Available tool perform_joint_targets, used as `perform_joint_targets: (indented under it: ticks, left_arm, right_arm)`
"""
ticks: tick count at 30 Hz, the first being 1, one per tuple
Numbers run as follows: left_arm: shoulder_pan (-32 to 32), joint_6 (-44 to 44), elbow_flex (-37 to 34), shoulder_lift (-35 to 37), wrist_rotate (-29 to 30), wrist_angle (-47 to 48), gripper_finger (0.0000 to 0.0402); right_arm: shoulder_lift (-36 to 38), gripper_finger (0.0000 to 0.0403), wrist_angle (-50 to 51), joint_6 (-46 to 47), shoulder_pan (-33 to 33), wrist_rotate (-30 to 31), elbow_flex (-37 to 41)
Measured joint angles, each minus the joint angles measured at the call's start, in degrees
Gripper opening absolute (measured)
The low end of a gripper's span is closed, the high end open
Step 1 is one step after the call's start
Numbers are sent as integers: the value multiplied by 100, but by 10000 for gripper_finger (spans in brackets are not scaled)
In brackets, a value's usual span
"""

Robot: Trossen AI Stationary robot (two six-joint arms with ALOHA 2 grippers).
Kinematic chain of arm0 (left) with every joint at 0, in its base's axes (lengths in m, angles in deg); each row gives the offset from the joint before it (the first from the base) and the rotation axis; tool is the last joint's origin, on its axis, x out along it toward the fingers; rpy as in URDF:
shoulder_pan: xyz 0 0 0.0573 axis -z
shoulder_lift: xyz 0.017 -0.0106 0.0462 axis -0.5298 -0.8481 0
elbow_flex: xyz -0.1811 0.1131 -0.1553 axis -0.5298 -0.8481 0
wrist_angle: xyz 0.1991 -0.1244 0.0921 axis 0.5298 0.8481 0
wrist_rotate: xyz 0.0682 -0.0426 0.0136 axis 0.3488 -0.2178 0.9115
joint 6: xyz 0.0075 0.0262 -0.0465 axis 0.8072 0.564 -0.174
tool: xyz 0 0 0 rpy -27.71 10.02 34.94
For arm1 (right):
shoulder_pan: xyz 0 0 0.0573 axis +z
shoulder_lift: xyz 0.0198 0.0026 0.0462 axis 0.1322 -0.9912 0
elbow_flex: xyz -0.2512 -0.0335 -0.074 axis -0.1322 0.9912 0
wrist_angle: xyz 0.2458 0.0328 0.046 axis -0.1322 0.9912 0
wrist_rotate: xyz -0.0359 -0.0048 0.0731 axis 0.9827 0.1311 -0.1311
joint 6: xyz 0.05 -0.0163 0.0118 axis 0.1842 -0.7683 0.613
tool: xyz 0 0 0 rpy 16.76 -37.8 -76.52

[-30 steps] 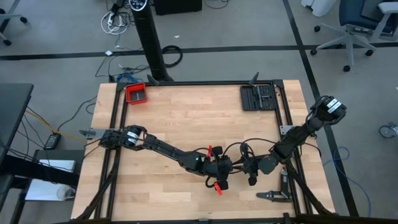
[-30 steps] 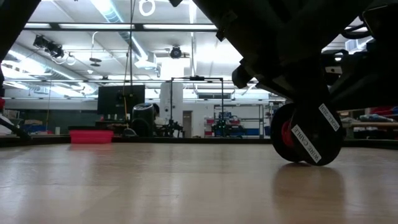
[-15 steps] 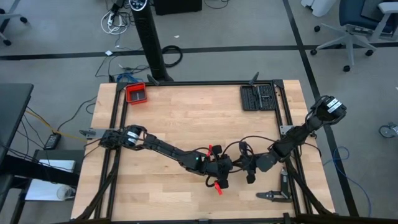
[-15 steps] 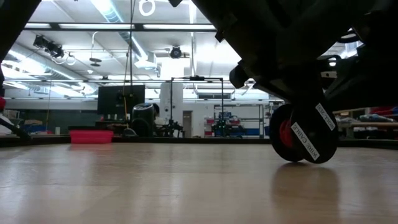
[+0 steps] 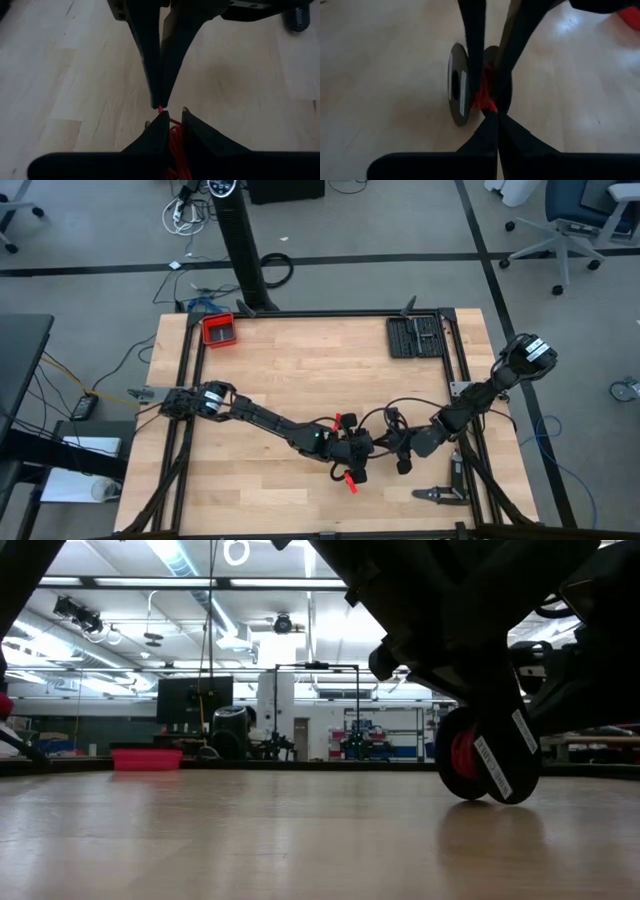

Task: Coil cords
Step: Coil the red wire onto the spool

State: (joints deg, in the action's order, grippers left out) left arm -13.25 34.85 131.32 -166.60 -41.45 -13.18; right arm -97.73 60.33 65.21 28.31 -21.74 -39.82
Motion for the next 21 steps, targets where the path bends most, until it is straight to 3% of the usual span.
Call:
perform_joint_targets:
  ticks: [21]
  left_arm:
    - [20,116,7,348,60,361,56]
  right_arm:
    - [0,0,31,35,43,-35,2]
